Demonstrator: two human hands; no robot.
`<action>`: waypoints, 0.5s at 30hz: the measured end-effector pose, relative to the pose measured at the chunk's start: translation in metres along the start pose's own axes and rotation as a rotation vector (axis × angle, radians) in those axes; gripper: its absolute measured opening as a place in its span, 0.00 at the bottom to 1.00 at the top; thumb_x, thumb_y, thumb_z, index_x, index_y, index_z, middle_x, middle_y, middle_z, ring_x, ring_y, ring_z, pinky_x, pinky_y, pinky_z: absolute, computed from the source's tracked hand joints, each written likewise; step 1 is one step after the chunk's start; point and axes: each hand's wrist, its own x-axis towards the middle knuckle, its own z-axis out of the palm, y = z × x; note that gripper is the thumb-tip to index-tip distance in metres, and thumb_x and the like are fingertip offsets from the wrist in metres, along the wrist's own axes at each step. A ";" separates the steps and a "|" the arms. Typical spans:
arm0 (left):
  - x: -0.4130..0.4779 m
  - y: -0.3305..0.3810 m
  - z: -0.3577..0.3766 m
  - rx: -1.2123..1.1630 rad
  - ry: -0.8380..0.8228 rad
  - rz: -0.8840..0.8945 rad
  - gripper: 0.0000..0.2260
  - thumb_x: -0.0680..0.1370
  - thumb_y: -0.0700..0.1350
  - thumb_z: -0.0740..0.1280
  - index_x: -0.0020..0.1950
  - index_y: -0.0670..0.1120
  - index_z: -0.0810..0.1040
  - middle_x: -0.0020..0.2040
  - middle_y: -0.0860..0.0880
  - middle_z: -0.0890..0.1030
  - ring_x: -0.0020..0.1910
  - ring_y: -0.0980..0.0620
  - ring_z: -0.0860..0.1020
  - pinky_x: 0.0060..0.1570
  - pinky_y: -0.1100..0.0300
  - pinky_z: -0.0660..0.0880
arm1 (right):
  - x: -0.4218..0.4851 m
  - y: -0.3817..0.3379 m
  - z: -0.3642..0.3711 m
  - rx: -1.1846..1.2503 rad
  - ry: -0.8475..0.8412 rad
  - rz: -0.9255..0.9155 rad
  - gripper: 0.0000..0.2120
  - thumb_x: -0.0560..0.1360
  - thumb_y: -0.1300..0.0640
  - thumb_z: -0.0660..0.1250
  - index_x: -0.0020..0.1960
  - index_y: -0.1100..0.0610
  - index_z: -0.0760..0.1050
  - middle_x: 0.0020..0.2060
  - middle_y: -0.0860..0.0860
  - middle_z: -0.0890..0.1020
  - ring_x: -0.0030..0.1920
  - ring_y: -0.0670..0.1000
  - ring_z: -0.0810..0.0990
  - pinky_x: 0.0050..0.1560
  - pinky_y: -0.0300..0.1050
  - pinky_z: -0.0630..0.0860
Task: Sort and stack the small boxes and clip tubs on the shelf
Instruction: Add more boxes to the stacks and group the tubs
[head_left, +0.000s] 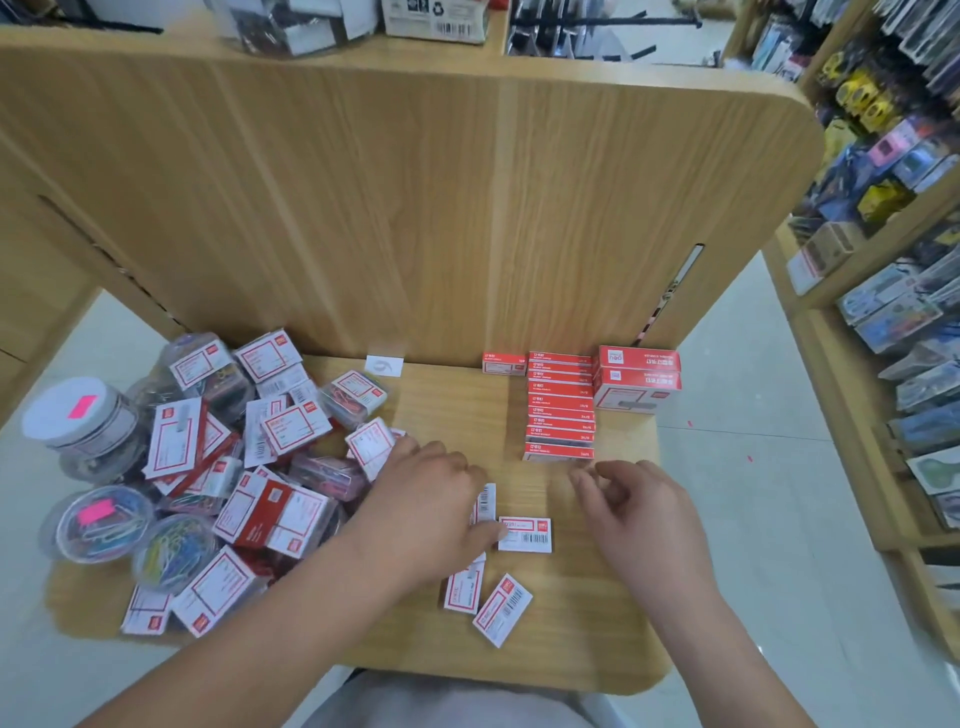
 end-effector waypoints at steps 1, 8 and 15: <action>0.001 0.004 -0.001 -0.004 0.006 -0.019 0.23 0.78 0.69 0.59 0.57 0.52 0.77 0.53 0.51 0.81 0.57 0.47 0.75 0.60 0.50 0.63 | -0.003 -0.001 -0.001 0.014 0.000 0.008 0.11 0.77 0.43 0.70 0.42 0.49 0.80 0.32 0.44 0.75 0.36 0.48 0.76 0.35 0.50 0.75; 0.010 0.007 0.000 -0.174 -0.011 -0.089 0.17 0.76 0.65 0.66 0.53 0.54 0.74 0.49 0.52 0.83 0.53 0.48 0.79 0.60 0.48 0.66 | -0.013 -0.022 0.002 -0.036 -0.211 -0.006 0.11 0.73 0.38 0.70 0.46 0.45 0.79 0.40 0.41 0.78 0.43 0.45 0.79 0.42 0.47 0.78; 0.005 -0.006 -0.005 -0.712 0.216 -0.050 0.17 0.73 0.50 0.67 0.62 0.54 0.80 0.51 0.55 0.78 0.46 0.53 0.80 0.50 0.56 0.76 | -0.024 -0.034 0.002 -0.163 -0.395 -0.096 0.15 0.70 0.43 0.74 0.57 0.40 0.81 0.46 0.44 0.72 0.49 0.48 0.78 0.43 0.48 0.78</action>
